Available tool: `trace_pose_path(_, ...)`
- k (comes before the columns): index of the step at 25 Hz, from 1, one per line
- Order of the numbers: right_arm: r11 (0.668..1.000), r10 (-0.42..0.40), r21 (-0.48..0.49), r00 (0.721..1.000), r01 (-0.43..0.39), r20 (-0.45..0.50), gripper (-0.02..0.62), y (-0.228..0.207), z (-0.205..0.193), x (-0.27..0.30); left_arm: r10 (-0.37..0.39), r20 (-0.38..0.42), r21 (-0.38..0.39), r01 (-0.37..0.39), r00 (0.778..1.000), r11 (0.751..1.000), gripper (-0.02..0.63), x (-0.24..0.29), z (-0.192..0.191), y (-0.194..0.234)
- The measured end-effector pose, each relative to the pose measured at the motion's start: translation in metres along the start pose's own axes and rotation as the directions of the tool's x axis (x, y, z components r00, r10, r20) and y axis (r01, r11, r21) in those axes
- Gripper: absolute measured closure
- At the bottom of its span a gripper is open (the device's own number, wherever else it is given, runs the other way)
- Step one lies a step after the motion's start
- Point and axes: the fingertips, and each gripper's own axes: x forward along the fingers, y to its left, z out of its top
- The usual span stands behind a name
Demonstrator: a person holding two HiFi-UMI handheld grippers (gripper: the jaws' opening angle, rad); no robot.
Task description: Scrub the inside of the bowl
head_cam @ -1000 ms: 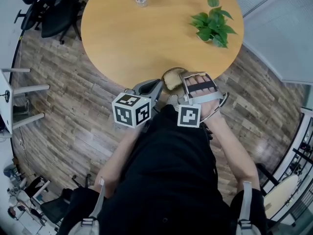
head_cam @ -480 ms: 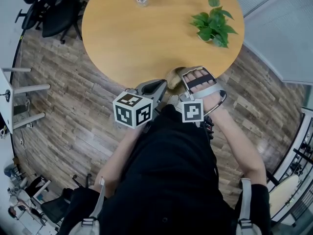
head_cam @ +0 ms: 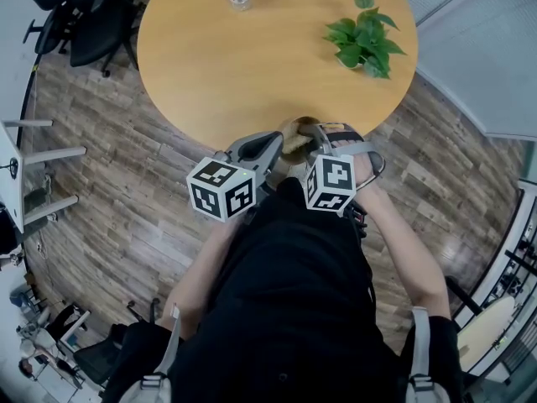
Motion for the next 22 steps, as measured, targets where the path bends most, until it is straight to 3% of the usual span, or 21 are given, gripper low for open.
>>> trace_pose_path(3, 0.985, 0.103, 0.135, 0.994, -0.108, 0.044, 0.554, 0.012, 0.007, -0.002, 0.003, 0.028, 0.001, -0.003, 1.000, 1.000, 0.595, -0.002, 0.005, 0.001)
trace_pose_path(5, 0.953, 0.165, 0.242, 0.981, -0.185, 0.098, 0.554, 0.017, 0.012, -0.004, 0.004, 0.047, 0.008, -0.005, 0.999, 1.000, 0.595, -0.003, 0.009, 0.001)
trace_pose_path(10, 0.788, 0.285, 0.467, 0.909, -0.403, 0.303, 0.554, 0.025, 0.030, -0.017, -0.003, 0.091, -0.006, 0.004, 0.996, 1.000, 0.595, -0.005, 0.016, 0.007)
trace_pose_path(13, 0.749, 0.292, 0.499, 0.893, -0.436, 0.342, 0.554, 0.024, 0.031, -0.019, -0.010, 0.103, -0.034, 0.013, 0.995, 0.999, 0.597, -0.006, 0.017, 0.009)
trace_pose_path(15, 0.786, 0.290, 0.473, 0.913, -0.398, 0.287, 0.554, 0.022, 0.028, -0.020, -0.022, 0.100, -0.060, 0.028, 0.995, 0.998, 0.597, -0.007, 0.016, 0.009)
trace_pose_path(17, 0.880, 0.258, 0.370, 0.953, -0.299, 0.158, 0.554, 0.019, 0.018, -0.018, -0.035, 0.096, -0.097, 0.044, 0.995, 0.994, 0.597, -0.006, 0.013, 0.009)
trace_pose_path(19, 0.964, 0.177, 0.199, 0.984, -0.176, 0.014, 0.554, 0.013, 0.005, -0.013, -0.047, 0.091, -0.134, 0.059, 0.995, 0.989, 0.597, -0.005, 0.010, 0.009)
trace_pose_path(20, 0.987, 0.125, 0.104, 0.991, -0.119, -0.045, 0.554, 0.008, 0.000, -0.011, -0.052, 0.087, -0.147, 0.065, 0.995, 0.987, 0.597, -0.003, 0.009, 0.009)
trace_pose_path(22, 0.997, 0.009, -0.074, 0.993, -0.018, -0.119, 0.554, -0.003, -0.006, -0.010, -0.061, 0.077, -0.160, 0.073, 0.995, 0.984, 0.597, -0.002, 0.006, 0.007)
